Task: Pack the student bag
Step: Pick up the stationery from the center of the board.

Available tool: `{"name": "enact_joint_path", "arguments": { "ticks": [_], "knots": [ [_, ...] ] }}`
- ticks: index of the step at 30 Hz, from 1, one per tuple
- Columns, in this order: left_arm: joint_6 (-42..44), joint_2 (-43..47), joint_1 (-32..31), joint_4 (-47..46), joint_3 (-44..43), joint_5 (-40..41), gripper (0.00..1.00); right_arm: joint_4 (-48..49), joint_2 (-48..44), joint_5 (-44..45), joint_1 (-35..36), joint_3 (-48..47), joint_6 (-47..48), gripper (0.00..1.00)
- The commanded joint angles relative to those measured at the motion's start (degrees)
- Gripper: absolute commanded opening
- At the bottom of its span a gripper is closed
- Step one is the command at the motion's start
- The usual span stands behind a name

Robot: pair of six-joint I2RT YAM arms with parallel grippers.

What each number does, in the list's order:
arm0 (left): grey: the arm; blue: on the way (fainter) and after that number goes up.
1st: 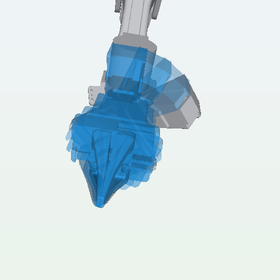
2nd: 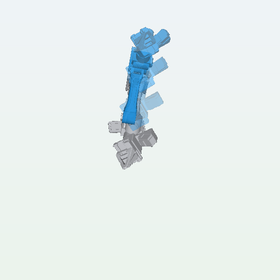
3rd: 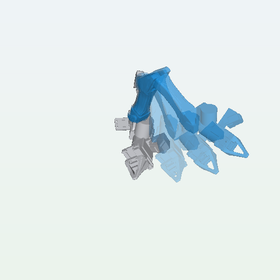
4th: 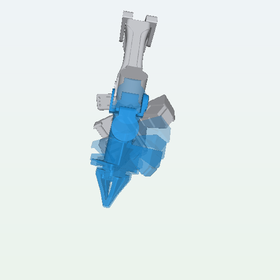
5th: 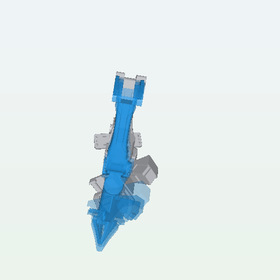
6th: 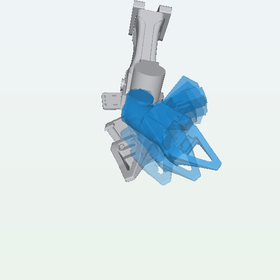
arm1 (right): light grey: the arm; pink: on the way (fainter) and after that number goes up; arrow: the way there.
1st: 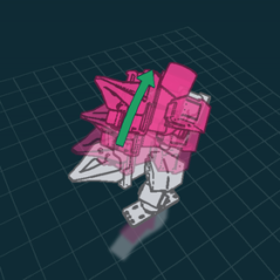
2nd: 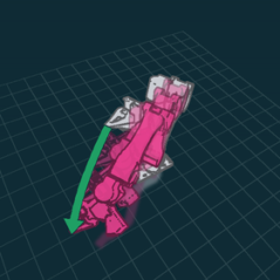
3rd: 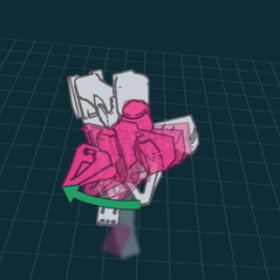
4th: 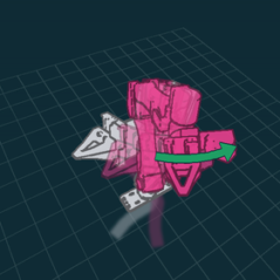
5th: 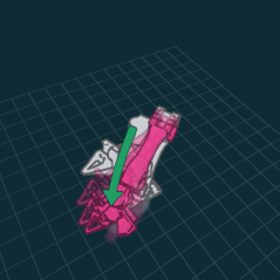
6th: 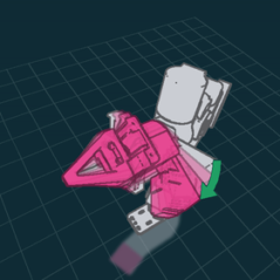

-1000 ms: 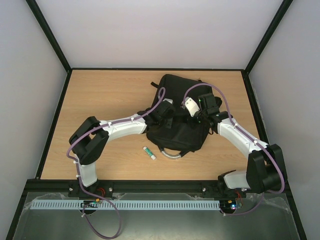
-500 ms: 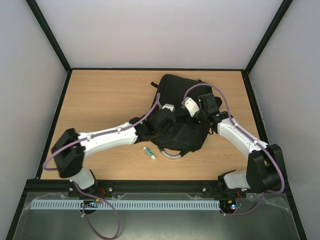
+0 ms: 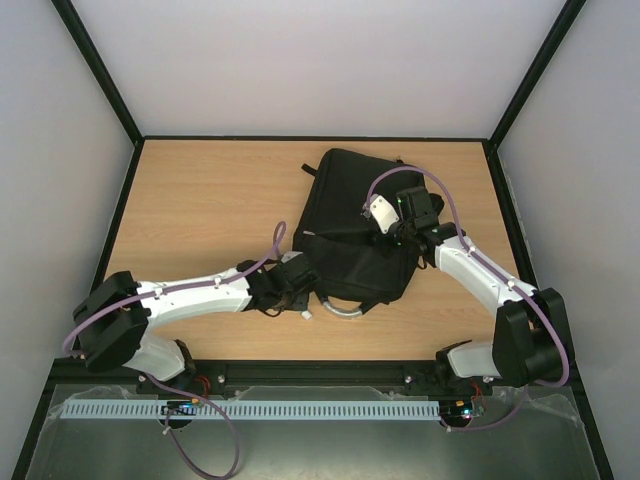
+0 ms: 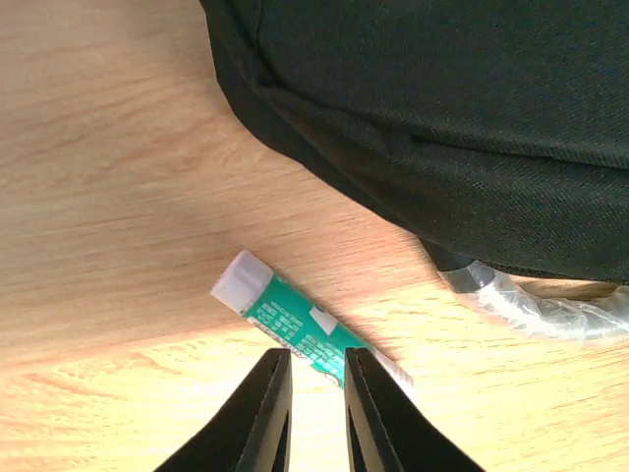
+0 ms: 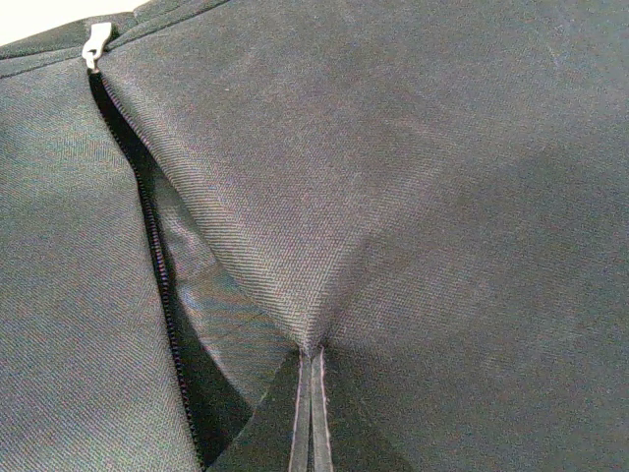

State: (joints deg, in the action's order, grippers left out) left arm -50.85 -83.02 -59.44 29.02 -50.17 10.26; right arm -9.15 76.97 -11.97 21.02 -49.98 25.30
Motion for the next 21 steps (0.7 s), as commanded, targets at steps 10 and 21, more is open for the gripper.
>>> {"name": "enact_joint_path", "arguments": {
  "ticks": [10, 21],
  "knots": [
    [-1.7, -12.2, -0.3, 6.0, -6.1, -5.1, 0.36, -2.4, -0.2, -2.0, 0.4, -0.2, 0.2, 0.01],
    [0.5, -15.3, -0.4, 9.4, -7.8, -1.7, 0.36, -2.5, -0.2, -2.2, 0.3, -0.3, 0.3, 0.01]
  ]
}}
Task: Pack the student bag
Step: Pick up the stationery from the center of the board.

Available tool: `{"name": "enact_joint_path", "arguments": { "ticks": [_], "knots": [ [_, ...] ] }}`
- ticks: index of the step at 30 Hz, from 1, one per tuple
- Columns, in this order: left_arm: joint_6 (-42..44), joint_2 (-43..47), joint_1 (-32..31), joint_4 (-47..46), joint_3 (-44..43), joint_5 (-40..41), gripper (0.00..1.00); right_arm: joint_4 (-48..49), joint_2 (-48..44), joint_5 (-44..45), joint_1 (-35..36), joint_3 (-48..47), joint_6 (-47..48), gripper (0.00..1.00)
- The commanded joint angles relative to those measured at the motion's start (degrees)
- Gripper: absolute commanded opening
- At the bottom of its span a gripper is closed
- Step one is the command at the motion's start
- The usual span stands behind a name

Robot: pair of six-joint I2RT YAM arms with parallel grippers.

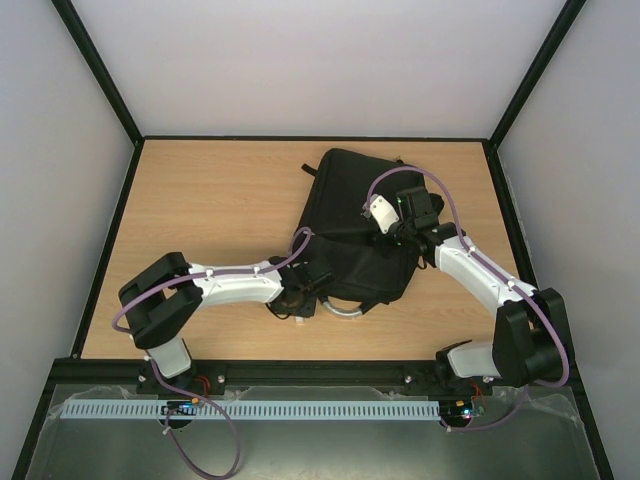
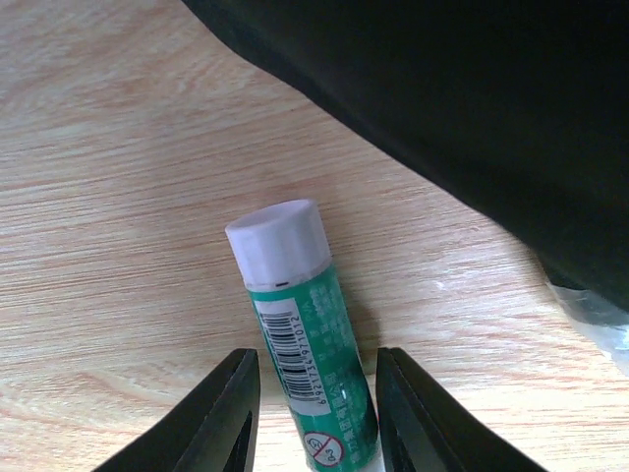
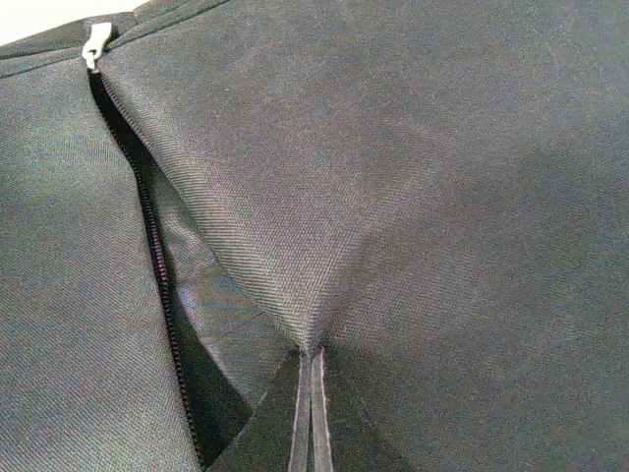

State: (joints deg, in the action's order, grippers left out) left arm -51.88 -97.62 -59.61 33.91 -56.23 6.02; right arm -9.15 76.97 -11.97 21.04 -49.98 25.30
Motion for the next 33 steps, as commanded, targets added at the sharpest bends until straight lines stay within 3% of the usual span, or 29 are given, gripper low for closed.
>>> {"name": "enact_joint_path", "arguments": {
  "ticks": [1, 20, 28, 33],
  "knots": [
    [1.9, -0.6, -0.2, 4.9, -1.8, 2.9, 0.36, -2.5, -0.1, -2.2, 0.3, -0.3, 0.3, 0.01],
    [5.0, -2.0, -0.1, 4.7, -1.5, -1.0, 0.22, -2.5, -0.1, -2.2, 0.3, -0.3, 0.2, 0.01],
    [6.9, 5.3, -0.1, 11.8, -8.8, 2.8, 0.14, -2.5, 0.2, -2.3, 0.4, -0.3, 0.2, 0.01],
    [13.1, 10.6, -0.1, 6.1, -12.1, 0.7, 0.14, -2.4, 0.2, -2.4, 0.3, -0.3, 0.2, 0.01]
  ]
}}
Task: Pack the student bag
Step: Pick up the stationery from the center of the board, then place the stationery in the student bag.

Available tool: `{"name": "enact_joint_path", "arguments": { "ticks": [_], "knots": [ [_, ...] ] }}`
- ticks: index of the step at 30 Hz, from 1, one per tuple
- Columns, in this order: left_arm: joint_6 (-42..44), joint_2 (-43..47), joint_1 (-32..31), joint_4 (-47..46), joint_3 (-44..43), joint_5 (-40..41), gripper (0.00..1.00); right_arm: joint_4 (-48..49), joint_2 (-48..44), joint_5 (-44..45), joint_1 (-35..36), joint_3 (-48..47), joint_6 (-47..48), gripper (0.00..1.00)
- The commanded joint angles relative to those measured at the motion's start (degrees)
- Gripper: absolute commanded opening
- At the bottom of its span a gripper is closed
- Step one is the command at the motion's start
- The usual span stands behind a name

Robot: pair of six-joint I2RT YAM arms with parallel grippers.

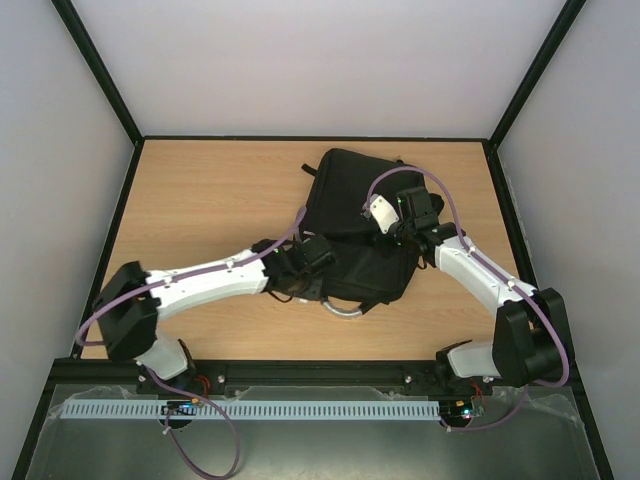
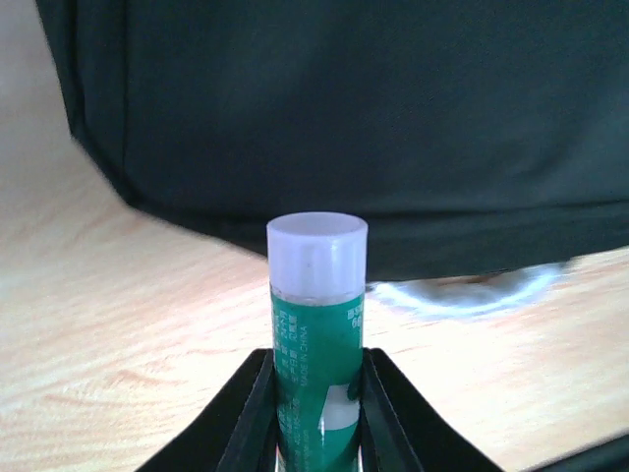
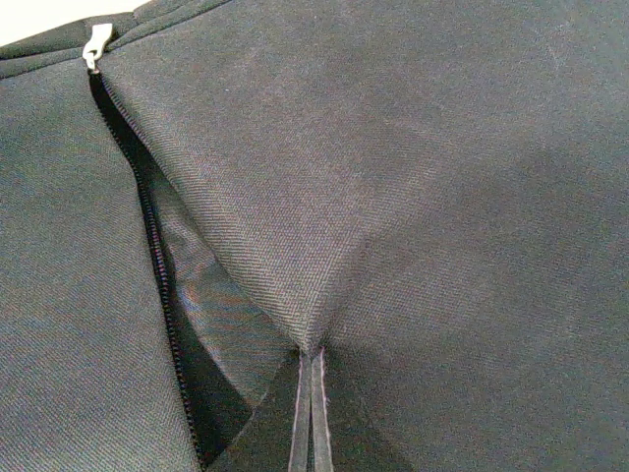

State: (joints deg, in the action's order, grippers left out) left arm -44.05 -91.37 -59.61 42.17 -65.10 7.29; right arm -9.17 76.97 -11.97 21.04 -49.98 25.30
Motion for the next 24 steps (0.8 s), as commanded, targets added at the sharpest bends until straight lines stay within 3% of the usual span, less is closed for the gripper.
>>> {"name": "enact_joint_path", "arguments": {
  "ticks": [1, 9, 15, 24],
  "knots": [
    [6.2, 4.7, -0.1, -3.7, -4.0, -0.7, 0.14, -2.3, 0.2, -2.4, 0.3, -0.2, 0.2, 0.01],
    [13.0, -0.7, 0.8, -13.9, -10.1, -5.4, 0.13, -2.4, 0.2, -2.3, 0.3, -0.3, 0.0, 0.01],
    [15.1, -8.8, 2.5, -11.2, -16.2, -6.4, 0.13, -2.3, -0.2, -2.0, 0.3, -0.2, 0.0, 0.01],
    [15.7, -14.2, 6.5, -12.1, -17.1, -9.3, 0.12, -2.3, -0.4, -2.3, 0.3, -0.3, 0.1, 0.01]
  ]
}}
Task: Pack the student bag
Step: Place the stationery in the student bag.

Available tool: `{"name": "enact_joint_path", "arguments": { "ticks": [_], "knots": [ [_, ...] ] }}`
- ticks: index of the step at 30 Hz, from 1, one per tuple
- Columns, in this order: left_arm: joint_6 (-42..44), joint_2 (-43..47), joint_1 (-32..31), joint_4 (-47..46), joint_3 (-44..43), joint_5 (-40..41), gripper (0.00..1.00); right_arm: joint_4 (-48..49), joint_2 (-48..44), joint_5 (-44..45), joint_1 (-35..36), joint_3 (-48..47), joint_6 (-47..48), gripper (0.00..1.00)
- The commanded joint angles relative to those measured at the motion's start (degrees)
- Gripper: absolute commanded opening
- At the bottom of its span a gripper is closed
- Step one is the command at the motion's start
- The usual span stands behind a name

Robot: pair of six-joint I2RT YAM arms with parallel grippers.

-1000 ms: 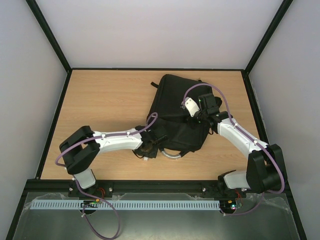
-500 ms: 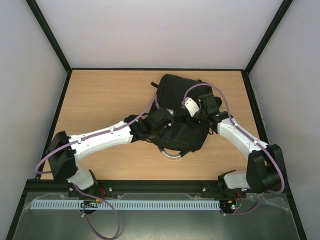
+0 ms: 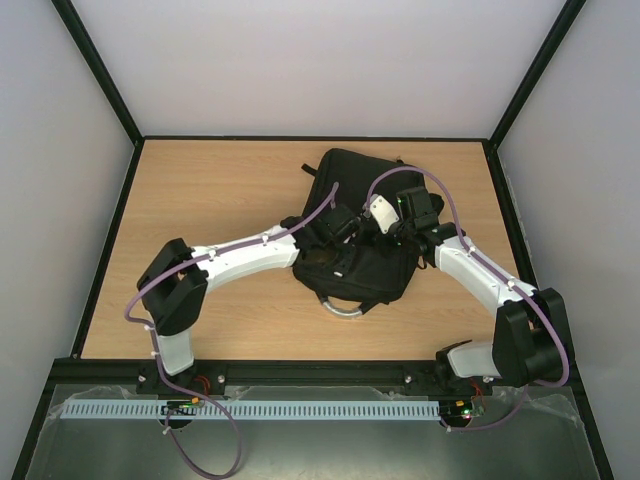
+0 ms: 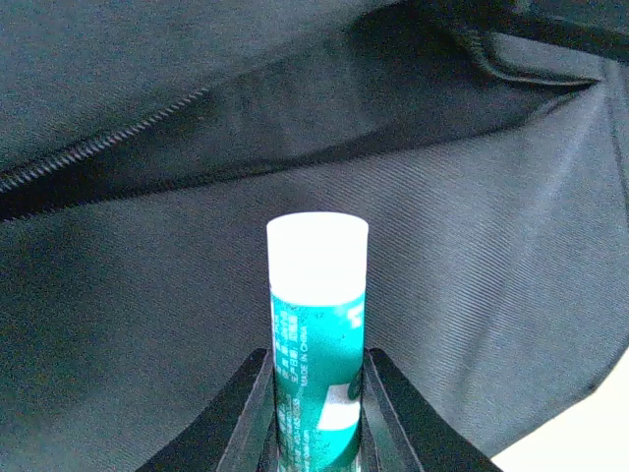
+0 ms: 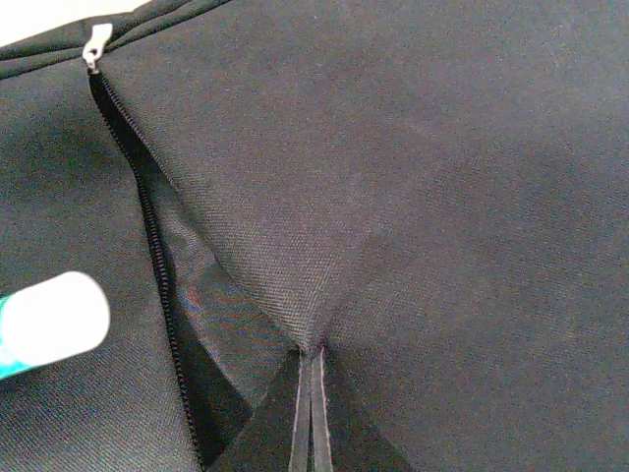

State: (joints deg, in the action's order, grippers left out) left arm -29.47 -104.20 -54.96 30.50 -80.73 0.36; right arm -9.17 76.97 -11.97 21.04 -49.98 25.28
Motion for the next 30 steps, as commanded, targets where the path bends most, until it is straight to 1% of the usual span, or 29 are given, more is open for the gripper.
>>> {"name": "enact_joint_path", "arguments": {
  "ticks": [1, 6, 14, 18, 21, 25, 30],
  "knots": [
    [1.2, -1.9, 2.6, -0.9, -1.7, -2.8, 0.12, -2.3, -0.4, -2.3, 0.3, -0.2, 0.1, 0.01],
    [2.0, -5.1, 4.8, -0.6, -4.1, -3.6, 0.12, -2.3, -0.2, -2.3, 0.3, -0.2, 0.2, 0.01],
    [2.5, -9.7, 6.7, 0.6, -9.4, -4.3, 0.12, -2.4, 0.4, -2.3, 0.3, -0.3, 0.1, 0.01],
    [2.5, -11.3, 6.9, 1.4, -11.6, -7.6, 0.13, -2.3, 0.3, -2.2, 0.3, -0.4, 0.0, 0.01],
    [3.1, -10.7, 5.9, 1.0, -11.3, -8.6, 0.13, -2.3, 0.3, -2.1, 0.3, -0.3, 0.0, 0.01],
    [2.2, -10.2, 5.6, 0.4, -10.6, -7.4, 0.13, -2.3, 0.2, -2.2, 0.3, -0.3, 0.0, 0.01],
    [-1.7, -10.3, 7.8, -2.1, -10.8, -0.9, 0.13, -1.9, -0.9, -2.5, 0.3, 0.1, -0.1, 0.01]
  ]
}}
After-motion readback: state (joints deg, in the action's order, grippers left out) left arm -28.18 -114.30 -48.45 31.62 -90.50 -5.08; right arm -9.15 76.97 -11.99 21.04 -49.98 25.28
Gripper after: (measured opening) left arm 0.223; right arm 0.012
